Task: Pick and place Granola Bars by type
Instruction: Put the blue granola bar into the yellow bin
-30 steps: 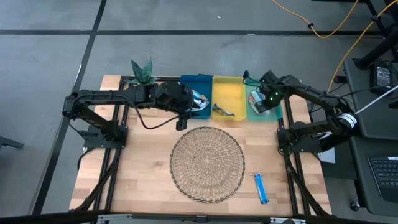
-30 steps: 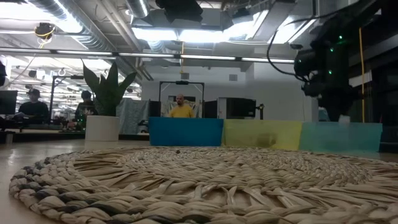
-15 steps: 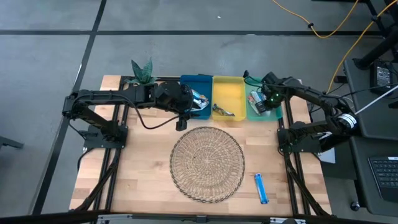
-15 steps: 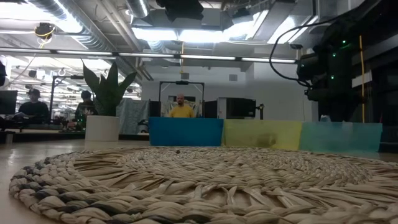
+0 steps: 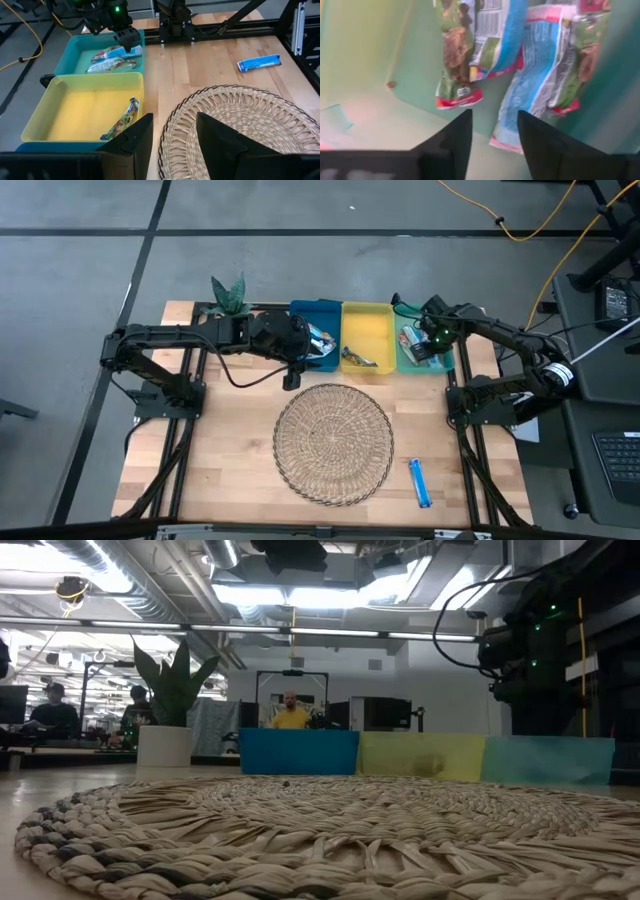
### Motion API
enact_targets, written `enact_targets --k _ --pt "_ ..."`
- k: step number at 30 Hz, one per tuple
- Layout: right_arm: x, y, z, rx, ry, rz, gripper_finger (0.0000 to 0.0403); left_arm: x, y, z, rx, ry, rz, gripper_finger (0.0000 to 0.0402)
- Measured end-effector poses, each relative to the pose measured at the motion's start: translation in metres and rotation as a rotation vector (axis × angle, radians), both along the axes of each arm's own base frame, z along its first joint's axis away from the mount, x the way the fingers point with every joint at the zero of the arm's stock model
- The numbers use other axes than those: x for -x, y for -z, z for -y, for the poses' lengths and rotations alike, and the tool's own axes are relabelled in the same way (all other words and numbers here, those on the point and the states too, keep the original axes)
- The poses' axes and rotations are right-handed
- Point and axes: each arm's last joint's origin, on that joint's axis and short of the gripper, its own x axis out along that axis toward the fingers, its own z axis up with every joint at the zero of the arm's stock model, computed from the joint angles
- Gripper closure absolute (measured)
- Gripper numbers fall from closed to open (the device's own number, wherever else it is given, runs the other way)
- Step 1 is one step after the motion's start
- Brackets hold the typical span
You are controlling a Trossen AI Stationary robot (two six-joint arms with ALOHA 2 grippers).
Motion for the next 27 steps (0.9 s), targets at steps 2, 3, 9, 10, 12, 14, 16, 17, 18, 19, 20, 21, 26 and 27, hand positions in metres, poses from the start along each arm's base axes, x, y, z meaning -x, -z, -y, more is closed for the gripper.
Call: enact_targets --k 2,3,9,10,12,14,16,17,18,19,20,21,26,27 --pt "0.0 -0.001 -0.002 -0.023 0.002 0.022 0.0223 0.0 0.0 0.0 0.0 0.0 0.0 0.0258" --pt "0.0 -0.002 -0.003 -0.034 0.003 0.036 0.0213 0.0 0.0 0.0 0.0 0.0 0.0 0.0258" --pt "0.004 -0.027 -0.016 -0.014 -0.002 0.05 0.0181 0.0 0.0 0.0 -0.001 0.0 0.0 0.0258" --pt "0.004 -0.034 -0.019 0.011 -0.01 0.049 0.018 0.0 0.0 0.0 -0.001 0.0 0.0 0.0258" --pt "0.005 -0.05 -0.024 0.069 -0.02 0.058 0.0179 0.0 0.0 0.0 -0.001 0.0 0.0 0.0258" --pt "0.006 -0.069 -0.03 0.146 -0.014 0.091 0.0181 0.0 0.0 0.0 -0.003 0.001 -0.001 0.0258" --pt "0.007 -0.086 -0.037 0.203 -0.017 0.133 0.0183 0.0 0.0 0.0 -0.008 0.004 -0.001 0.0258" --pt "0.008 -0.094 -0.041 0.228 -0.016 0.158 0.0185 0.0 0.0 0.0 -0.009 0.005 -0.001 0.0258" --pt "0.008 -0.101 -0.045 0.251 -0.017 0.182 0.0186 0.0 0.0 0.0 -0.009 0.004 -0.001 0.0258" --pt "0.009 -0.108 -0.049 0.272 -0.019 0.206 0.0186 0.0 0.0 0.0 -0.008 0.004 -0.001 0.0258" --pt "0.011 -0.114 -0.054 0.286 -0.026 0.224 0.0187 0.0 0.0 0.0 -0.009 0.005 -0.001 0.0258" --pt "0.012 -0.12 -0.058 0.297 -0.03 0.242 0.0187 0.0 0.0 0.0 -0.009 0.004 -0.001 0.0258" --pt "0.016 -0.139 -0.081 0.323 -0.108 0.348 0.0188 0.0 0.0 0.0 -0.009 0.004 -0.001 0.0258" --pt "0.017 -0.142 -0.086 0.318 -0.122 0.377 0.0188 0.0 0.0 0.0 -0.008 0.004 -0.001 0.0258"
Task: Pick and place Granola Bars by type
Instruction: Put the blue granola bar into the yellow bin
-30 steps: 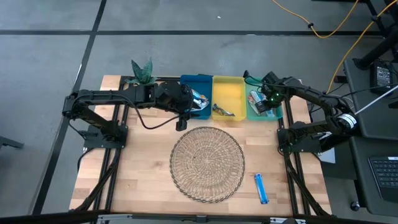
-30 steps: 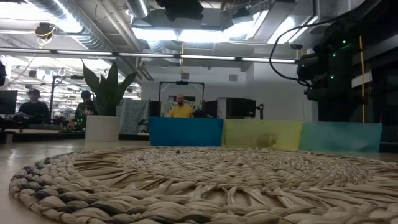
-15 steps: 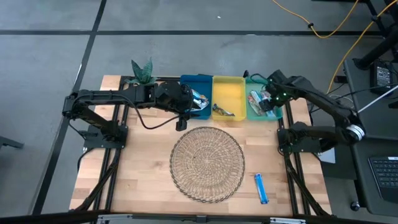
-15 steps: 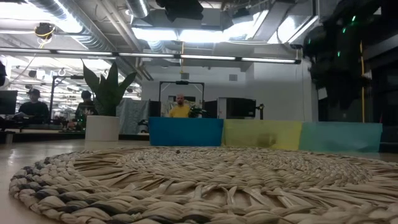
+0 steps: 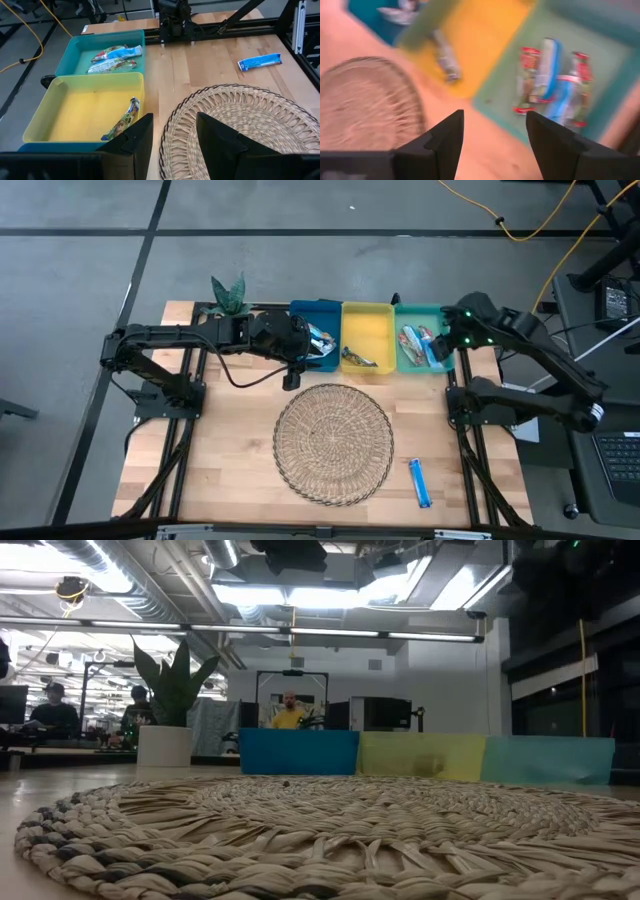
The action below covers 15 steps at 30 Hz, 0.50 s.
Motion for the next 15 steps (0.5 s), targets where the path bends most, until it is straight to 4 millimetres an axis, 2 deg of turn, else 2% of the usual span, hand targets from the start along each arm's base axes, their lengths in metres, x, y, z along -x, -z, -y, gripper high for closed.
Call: enact_targets --k 8,15 --pt "0.005 -0.011 -0.037 -0.135 -0.168 0.178 0.0188 0.001 0.001 0.0 0.002 0.0 -0.01 0.0258" --pt "0.002 -0.012 -0.058 -0.258 -0.256 0.208 0.0188 0.002 0.003 0.0 0.004 -0.002 -0.037 0.0258"
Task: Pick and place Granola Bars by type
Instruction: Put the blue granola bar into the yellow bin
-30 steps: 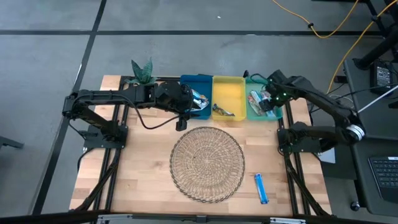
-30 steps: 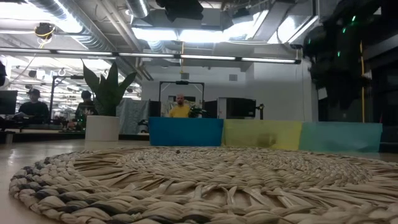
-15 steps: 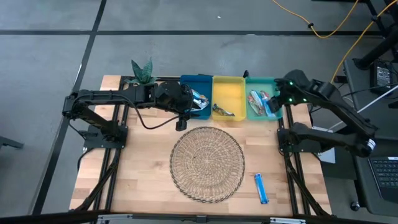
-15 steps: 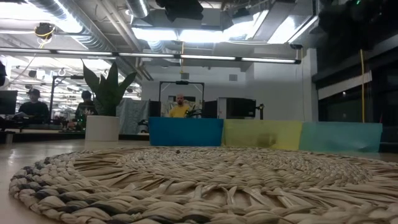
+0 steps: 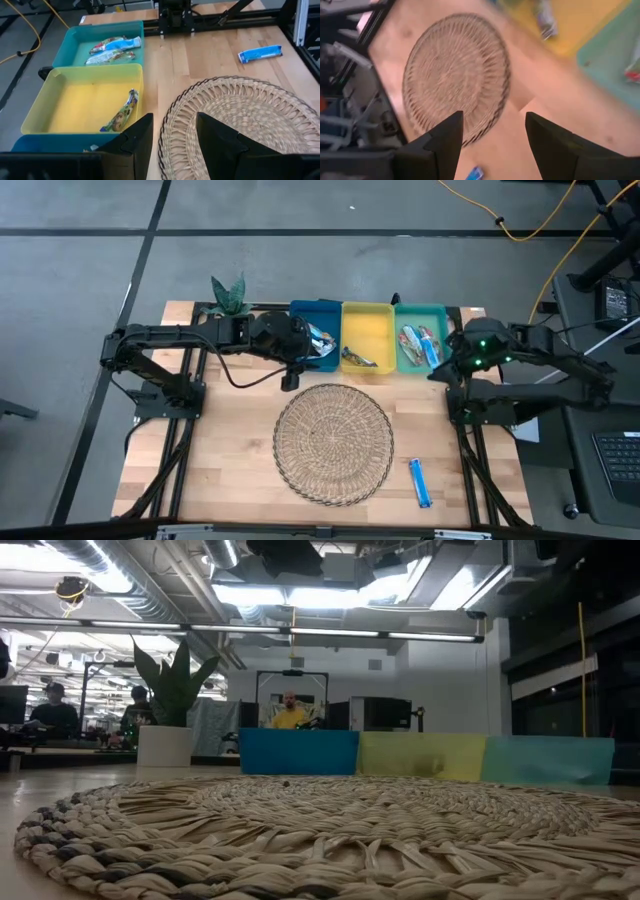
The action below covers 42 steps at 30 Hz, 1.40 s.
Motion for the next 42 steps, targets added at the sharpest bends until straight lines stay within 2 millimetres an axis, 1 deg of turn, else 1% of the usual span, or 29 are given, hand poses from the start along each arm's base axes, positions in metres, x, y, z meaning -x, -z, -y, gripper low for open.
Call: enact_targets --k 4,9,14,19,22,27,34,38,42 --pt "-0.01 0.002 -0.011 -0.038 -0.039 -0.032 0.0188 0.001 0.002 0.0 0.005 -0.007 -0.02 0.0258" --pt "-0.038 0.007 -0.03 -0.036 -0.117 -0.072 0.0188 0.001 0.002 -0.001 -0.003 -0.025 -0.025 0.0258" --pt "-0.065 0.023 -0.062 -0.04 -0.205 -0.201 0.0188 0.002 0.002 -0.006 -0.006 -0.046 -0.025 0.0258" --pt "-0.083 0.045 -0.098 -0.052 -0.24 -0.354 0.0188 0.003 0.002 -0.014 -0.008 -0.073 -0.026 0.0258" --pt "-0.087 0.057 -0.12 -0.044 -0.208 -0.413 0.0188 0.004 0.002 -0.02 -0.012 -0.089 -0.026 0.0258" --pt "-0.09 0.076 -0.153 -0.032 -0.094 -0.459 0.0188 0.006 0.002 -0.029 -0.014 -0.117 -0.026 0.0258" --pt "-0.09 0.1 -0.185 -0.084 0.066 -0.541 0.0181 0.008 0.002 -0.036 -0.012 -0.139 -0.025 0.0258" --pt "-0.093 0.111 -0.199 -0.118 0.101 -0.54 0.0154 0.008 0.002 -0.036 -0.009 -0.137 -0.025 0.0258" --pt "-0.093 0.121 -0.208 -0.138 0.162 -0.582 0.0107 0.008 0.002 -0.036 -0.009 -0.136 -0.025 0.0258"
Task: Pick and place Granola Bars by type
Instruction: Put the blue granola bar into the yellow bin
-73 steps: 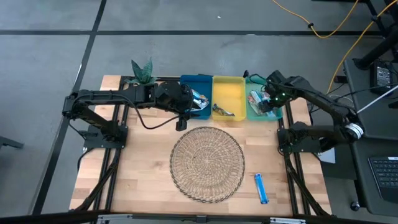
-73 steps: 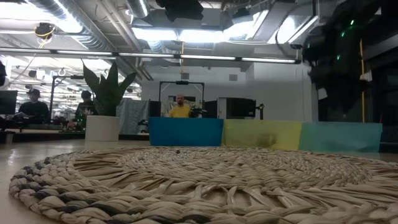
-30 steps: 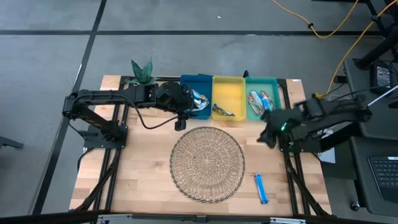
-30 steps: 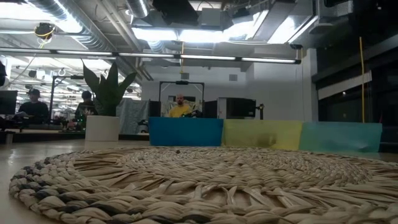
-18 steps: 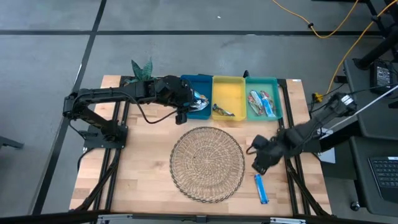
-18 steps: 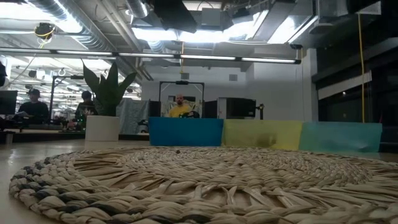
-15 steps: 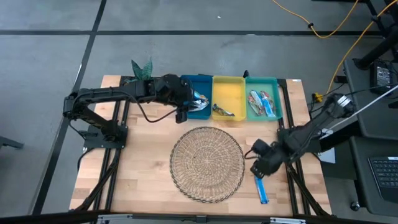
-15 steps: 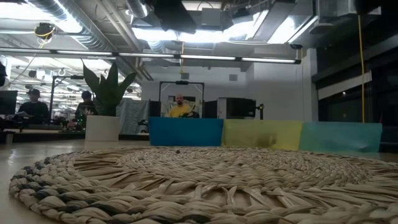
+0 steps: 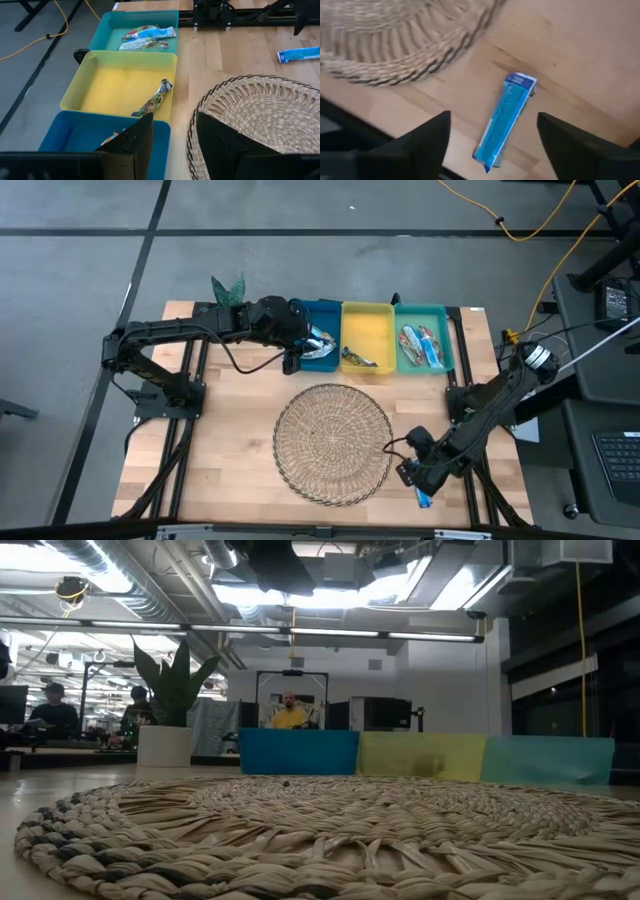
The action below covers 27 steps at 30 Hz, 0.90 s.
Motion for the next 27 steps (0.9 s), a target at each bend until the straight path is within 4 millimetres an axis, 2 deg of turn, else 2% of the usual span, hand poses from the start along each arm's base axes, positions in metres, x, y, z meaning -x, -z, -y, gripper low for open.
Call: enact_targets --k 5,9,14,21,27 --pt "0.0 0.02 -0.011 0.004 0.031 -0.044 0.0056 0.0 0.0 0.0 0.003 -0.001 0.001 0.0258" --pt "-0.003 0.038 -0.018 -0.041 0.024 -0.078 0.0044 0.0 0.0 0.0 0.013 -0.007 0.002 0.0258" --pt "-0.003 0.06 -0.022 -0.011 0.042 -0.165 0.0044 0.0 0.0 0.001 0.022 -0.012 0.004 0.0258" --pt "-0.009 0.08 -0.029 -0.015 0.031 -0.164 0.0047 0.0 0.0 0.001 0.024 -0.014 0.005 0.0258" --pt "-0.01 0.088 -0.031 -0.011 0.011 -0.196 0.0091 0.0 0.0 0.001 0.025 -0.014 0.005 0.0258"
